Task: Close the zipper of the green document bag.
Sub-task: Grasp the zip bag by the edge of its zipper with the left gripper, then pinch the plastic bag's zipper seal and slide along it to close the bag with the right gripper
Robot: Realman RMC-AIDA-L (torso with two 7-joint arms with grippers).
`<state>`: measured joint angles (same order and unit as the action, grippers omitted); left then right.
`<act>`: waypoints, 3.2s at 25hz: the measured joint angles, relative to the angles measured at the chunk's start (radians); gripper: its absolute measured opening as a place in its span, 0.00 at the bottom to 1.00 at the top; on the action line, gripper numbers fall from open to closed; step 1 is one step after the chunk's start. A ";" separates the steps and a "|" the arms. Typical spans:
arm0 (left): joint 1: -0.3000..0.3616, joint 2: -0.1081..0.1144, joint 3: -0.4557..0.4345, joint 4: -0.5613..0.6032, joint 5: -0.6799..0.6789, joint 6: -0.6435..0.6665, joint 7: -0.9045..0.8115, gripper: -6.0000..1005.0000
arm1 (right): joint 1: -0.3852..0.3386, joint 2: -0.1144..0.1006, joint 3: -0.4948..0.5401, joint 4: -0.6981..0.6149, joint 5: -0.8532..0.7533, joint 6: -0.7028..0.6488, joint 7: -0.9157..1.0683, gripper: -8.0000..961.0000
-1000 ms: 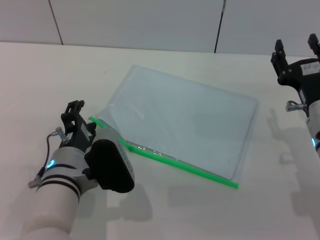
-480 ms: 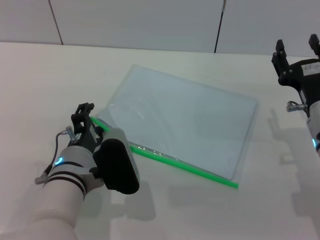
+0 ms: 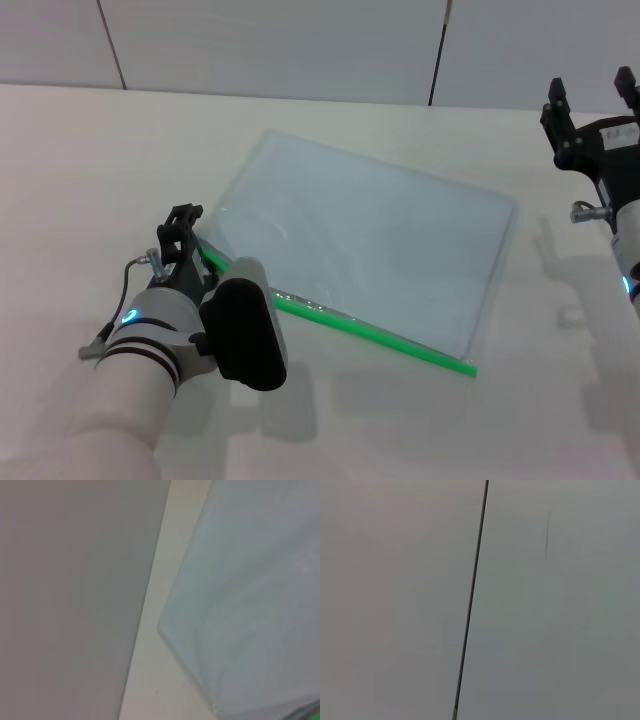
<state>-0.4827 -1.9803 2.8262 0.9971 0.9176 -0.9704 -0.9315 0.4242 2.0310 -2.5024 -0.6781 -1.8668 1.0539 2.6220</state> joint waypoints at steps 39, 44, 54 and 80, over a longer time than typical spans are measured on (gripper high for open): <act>-0.049 -0.025 -0.005 -0.066 -0.053 0.076 0.083 0.56 | -0.007 0.000 -0.014 -0.034 -0.007 0.005 -0.053 0.69; -0.047 -0.025 -0.004 -0.067 -0.055 0.077 0.086 0.43 | -0.007 0.000 -0.022 -0.034 -0.007 0.018 -0.057 0.69; -0.047 -0.037 -0.004 -0.067 0.020 -0.020 0.020 0.18 | -0.007 0.000 -0.027 -0.035 -0.003 0.027 -0.065 0.69; -0.049 -0.044 -0.005 -0.057 0.178 -0.104 -0.140 0.06 | -0.005 -0.003 -0.089 -0.050 -0.003 0.036 -0.066 0.68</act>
<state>-0.5314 -2.0239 2.8210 0.9400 1.0960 -1.0745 -1.0716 0.4195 2.0278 -2.5913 -0.7283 -1.8700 1.0900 2.5557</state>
